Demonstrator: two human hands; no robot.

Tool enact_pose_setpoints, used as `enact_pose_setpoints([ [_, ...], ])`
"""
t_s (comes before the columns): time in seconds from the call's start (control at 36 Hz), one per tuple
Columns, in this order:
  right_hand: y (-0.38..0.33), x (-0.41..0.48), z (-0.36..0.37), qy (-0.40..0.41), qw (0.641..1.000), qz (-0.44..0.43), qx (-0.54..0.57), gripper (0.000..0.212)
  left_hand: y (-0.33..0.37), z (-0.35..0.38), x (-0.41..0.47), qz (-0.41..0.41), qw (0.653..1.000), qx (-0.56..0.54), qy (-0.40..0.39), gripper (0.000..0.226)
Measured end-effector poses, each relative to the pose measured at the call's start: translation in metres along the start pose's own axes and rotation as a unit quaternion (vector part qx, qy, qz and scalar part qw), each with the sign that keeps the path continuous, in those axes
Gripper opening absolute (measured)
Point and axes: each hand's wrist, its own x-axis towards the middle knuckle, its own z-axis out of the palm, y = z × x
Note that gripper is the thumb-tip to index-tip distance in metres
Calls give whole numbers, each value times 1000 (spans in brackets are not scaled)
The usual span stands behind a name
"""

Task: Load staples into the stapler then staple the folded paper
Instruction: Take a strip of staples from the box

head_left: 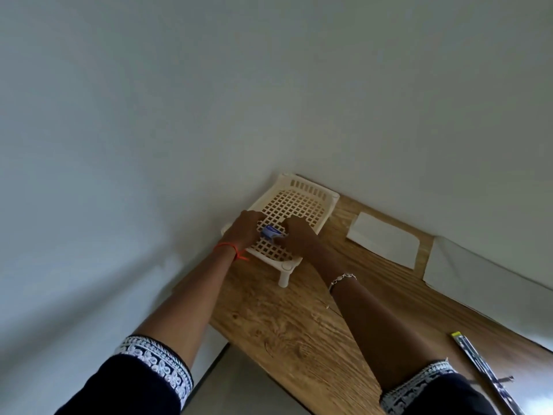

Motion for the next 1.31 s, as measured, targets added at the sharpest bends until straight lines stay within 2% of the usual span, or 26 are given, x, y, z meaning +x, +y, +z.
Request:
enact_pose_setpoints([
  [0.14,-6,5,9,-4,1000,1,-13,33,-9,3,5,-5,1000,-7,0,52],
  [0.33,-4,9,13,-3,999,19,29,27,-8,3,9,-2,1000,-24,0,50],
  [0.56,9,6,-3,67,992,47,100,27,10,5,13,1,995,-85,46,40],
  [0.64,17,1,-18,111,986,48,114,32,28,3,14,-3,987,-149,66,35],
  [0.75,29,-12,-40,187,968,47,160,33,60,2,12,-20,931,-363,30,30],
  [0.83,36,-31,-57,238,953,39,181,33,88,8,12,-26,853,-520,-33,17],
  [0.89,42,-46,-69,269,942,37,198,30,108,16,12,-33,805,-588,-65,18],
  [1.0,55,-81,-92,305,926,44,219,24,148,41,6,-37,763,-635,-114,21],
  [1.14,86,-124,-110,334,921,83,183,21,194,79,-9,-21,714,-673,-190,25],
  [1.31,121,-175,-123,390,897,108,180,23,240,124,-32,-4,674,-691,-263,27],
])
